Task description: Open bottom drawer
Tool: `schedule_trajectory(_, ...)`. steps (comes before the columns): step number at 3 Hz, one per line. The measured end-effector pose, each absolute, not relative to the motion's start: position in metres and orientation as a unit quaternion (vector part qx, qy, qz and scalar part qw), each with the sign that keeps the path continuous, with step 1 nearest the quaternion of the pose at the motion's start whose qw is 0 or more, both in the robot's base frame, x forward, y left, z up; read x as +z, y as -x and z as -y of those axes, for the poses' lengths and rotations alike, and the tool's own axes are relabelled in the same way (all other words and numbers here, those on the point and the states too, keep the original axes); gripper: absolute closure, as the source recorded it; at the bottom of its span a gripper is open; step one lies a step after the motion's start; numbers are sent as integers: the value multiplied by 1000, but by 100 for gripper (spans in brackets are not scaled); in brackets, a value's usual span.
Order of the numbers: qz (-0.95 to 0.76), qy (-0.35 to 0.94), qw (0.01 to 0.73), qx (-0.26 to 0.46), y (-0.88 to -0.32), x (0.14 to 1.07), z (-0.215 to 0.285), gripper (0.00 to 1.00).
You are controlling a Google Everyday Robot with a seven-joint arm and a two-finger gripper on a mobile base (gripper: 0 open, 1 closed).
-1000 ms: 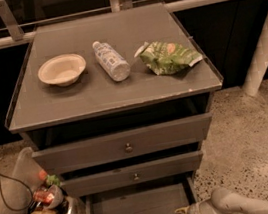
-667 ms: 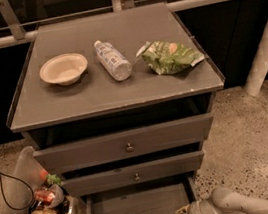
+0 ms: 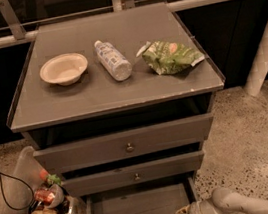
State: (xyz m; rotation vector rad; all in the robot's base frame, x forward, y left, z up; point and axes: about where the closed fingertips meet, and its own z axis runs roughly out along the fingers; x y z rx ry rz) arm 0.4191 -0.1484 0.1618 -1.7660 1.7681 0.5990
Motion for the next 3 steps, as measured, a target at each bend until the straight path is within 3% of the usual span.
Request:
schedule_trajectory(2,-660,659,282,224,-419,162,148,13)
schedule_trajectory(3,-660,659,282,224,-419,162,148,0)
